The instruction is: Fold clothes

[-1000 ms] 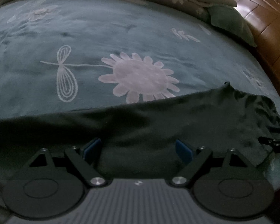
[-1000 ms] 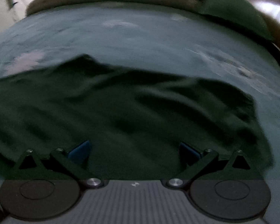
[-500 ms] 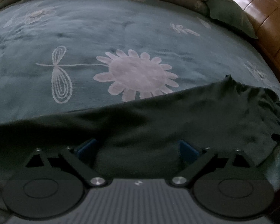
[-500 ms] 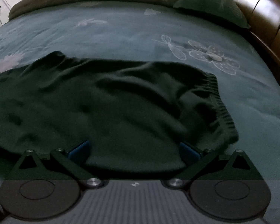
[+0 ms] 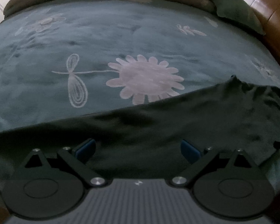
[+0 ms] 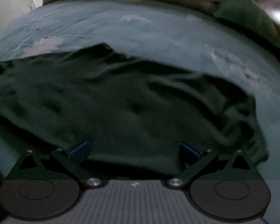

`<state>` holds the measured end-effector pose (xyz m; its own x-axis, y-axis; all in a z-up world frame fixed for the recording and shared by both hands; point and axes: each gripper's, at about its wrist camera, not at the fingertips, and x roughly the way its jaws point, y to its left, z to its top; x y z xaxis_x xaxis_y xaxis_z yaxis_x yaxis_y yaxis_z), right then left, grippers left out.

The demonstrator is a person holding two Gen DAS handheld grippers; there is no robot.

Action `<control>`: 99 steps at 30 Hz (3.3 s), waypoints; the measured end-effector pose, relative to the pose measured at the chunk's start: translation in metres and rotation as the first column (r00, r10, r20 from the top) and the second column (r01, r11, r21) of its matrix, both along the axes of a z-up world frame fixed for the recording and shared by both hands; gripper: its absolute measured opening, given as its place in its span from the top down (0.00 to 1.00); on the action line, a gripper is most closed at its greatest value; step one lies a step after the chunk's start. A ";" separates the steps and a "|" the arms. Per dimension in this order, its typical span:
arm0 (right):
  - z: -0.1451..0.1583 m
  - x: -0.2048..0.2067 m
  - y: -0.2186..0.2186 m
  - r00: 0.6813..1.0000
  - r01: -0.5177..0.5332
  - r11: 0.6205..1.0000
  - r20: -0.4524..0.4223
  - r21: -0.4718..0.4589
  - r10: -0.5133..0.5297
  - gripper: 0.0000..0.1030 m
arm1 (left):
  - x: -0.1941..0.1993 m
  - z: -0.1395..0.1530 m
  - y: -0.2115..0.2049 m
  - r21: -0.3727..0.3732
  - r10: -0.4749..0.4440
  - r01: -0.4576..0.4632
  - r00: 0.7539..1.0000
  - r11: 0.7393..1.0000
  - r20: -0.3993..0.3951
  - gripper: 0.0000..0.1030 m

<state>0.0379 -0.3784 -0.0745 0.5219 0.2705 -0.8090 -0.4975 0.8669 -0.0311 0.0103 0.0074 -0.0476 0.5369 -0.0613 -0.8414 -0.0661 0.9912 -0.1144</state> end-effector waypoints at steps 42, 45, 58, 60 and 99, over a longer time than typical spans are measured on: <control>-0.007 0.000 0.113 0.953 0.294 0.947 -0.037 -0.127 -0.301 0.00 | 0.004 0.001 0.140 -0.373 -0.055 0.088 0.994 0.924 0.099 0.05; -0.006 0.000 0.114 0.948 0.307 0.942 -0.038 -0.136 -0.315 0.00 | 0.013 -0.009 0.114 -0.399 -0.137 0.163 0.986 0.902 0.094 0.05; 0.014 0.003 0.140 0.972 0.230 0.957 -0.007 -0.176 -0.235 0.00 | -0.044 -0.023 0.191 -0.333 0.068 -0.060 0.998 0.941 0.012 0.05; 0.023 0.005 0.154 0.984 0.177 0.975 -0.002 -0.134 -0.179 0.00 | -0.054 -0.019 0.199 -0.296 0.126 -0.120 0.992 0.948 0.003 0.05; -0.004 -0.001 0.252 0.976 -0.173 0.981 -0.152 -0.091 0.158 0.00 | -0.032 -0.004 0.188 -0.386 0.074 -0.018 0.989 0.922 0.131 0.06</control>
<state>0.0369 -0.1267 -0.0780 0.3533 0.2549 -0.9001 -0.6393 0.7682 -0.0334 -0.0216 0.1953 -0.0512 0.6577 -0.3358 -0.6743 -0.0657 0.8661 -0.4955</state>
